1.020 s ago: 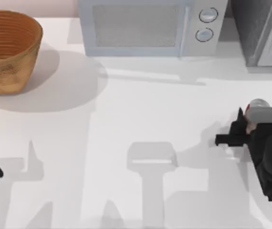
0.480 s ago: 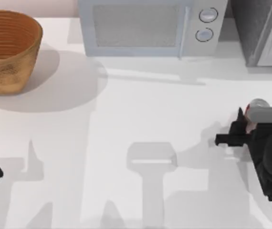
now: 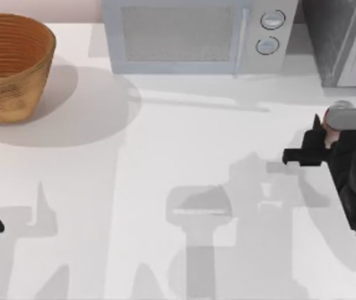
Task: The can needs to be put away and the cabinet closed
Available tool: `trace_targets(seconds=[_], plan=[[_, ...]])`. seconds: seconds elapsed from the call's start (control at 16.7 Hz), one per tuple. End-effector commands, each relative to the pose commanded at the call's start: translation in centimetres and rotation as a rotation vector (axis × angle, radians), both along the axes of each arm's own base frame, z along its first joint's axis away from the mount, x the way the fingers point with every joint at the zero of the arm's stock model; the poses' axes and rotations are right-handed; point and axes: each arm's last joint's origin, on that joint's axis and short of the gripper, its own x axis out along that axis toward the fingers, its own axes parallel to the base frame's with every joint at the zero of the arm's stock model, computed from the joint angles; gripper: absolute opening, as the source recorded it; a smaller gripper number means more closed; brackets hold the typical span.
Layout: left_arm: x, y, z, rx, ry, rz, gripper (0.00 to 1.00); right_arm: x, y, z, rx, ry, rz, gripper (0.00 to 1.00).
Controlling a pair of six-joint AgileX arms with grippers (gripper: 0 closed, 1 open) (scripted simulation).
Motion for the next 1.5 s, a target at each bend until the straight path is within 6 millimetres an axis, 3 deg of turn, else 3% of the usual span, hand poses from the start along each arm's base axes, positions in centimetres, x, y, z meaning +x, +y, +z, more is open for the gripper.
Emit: trace_targets(seconds=[0.6,1.14,1.5], plan=[[0.0,0.0,0.0,0.000,0.000,0.000,1.00,-1.2,-0.5,9.3,-0.002,0.010,-0.004,0.00],[0.0,0.0,0.0,0.000,0.000,0.000,1.00,-1.8,-1.1,9.8,-0.002,0.015,-0.004,0.00],[0.0,0.0,0.0,0.000,0.000,0.000,1.00,-5.8,-4.7,11.5,0.005,-0.011,-0.001,0.00]])
